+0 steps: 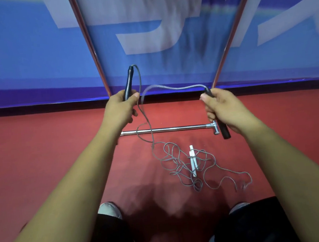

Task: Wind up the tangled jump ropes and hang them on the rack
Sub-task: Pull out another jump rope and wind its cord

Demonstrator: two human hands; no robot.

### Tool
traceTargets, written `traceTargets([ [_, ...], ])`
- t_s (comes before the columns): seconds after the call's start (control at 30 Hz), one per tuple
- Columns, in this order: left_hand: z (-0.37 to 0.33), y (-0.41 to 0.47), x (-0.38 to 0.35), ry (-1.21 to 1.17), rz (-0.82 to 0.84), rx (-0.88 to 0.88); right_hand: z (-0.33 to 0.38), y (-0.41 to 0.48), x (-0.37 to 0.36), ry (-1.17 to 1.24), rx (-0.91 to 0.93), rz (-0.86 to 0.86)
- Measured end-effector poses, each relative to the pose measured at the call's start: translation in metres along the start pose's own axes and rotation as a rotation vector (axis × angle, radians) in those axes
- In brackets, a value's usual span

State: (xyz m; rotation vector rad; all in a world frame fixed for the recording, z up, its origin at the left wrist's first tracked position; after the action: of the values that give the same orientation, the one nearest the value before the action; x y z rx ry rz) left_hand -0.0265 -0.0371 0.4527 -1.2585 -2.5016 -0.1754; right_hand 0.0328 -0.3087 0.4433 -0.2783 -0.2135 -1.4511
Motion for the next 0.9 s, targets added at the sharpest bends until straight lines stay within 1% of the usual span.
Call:
traceTargets([
  [0.07,0.002,-0.001,0.000,0.053,-0.011,-0.011,0.006,-0.005,-0.004,0.235,-0.167,-0.002],
  [0.1,0.002,-0.004,-0.003,0.030,0.029,0.010,0.010,-0.008,-0.009,0.349,-0.235,0.014],
  [0.13,0.003,-0.008,-0.007,-0.030,0.104,0.052,0.013,-0.011,-0.013,0.434,-0.274,0.030],
  [0.2,0.000,-0.022,-0.017,-0.202,0.301,0.171,0.019,-0.015,-0.022,0.469,-0.276,0.035],
  [0.27,-0.004,-0.035,-0.027,-0.288,0.455,0.247,0.023,-0.018,-0.031,0.488,-0.261,0.044],
  [0.37,-0.004,-0.046,-0.037,-0.300,0.587,0.270,0.030,-0.023,-0.037,0.653,-0.286,0.120],
  [0.4,-0.003,-0.048,-0.038,-0.306,0.619,0.284,0.032,-0.024,-0.037,0.668,-0.285,0.143],
  [0.53,-0.003,-0.059,-0.042,-0.382,0.739,0.339,0.032,-0.029,-0.036,0.565,-0.239,0.206],
  [0.6,-0.004,-0.062,-0.042,-0.312,0.774,0.273,0.028,-0.028,-0.034,0.462,-0.193,0.202],
  [0.67,-0.006,-0.064,-0.043,-0.295,0.824,0.237,0.026,-0.024,-0.028,0.247,-0.092,0.130],
  [0.73,-0.007,-0.066,-0.044,-0.335,0.876,0.261,0.026,-0.019,-0.019,0.048,0.017,-0.001],
  [0.77,-0.008,-0.067,-0.044,-0.356,0.904,0.273,0.027,-0.017,-0.015,-0.002,0.063,-0.062],
  [0.8,-0.008,-0.067,-0.044,-0.375,0.930,0.288,0.028,-0.015,-0.012,-0.017,0.110,-0.077],
  [0.83,-0.008,-0.068,-0.044,-0.393,0.956,0.305,0.029,-0.014,-0.011,-0.005,0.154,-0.031],
  [0.9,-0.007,-0.069,-0.044,-0.420,1.001,0.339,0.031,-0.014,-0.014,0.068,0.193,0.143],
])
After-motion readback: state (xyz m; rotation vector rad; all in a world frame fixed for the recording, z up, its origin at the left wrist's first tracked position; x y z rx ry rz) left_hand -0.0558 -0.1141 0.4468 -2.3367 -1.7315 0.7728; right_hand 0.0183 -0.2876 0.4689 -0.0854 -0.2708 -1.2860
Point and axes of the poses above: each hand's wrist, its own y-axis towards the middle knuckle, its own x-axis out of the back of the hand, z = x × y, the point moved 3 cm from there along y, towards the middle knuckle, and after that the axes turned 13 degrees about -z, right-handed, at the moved point
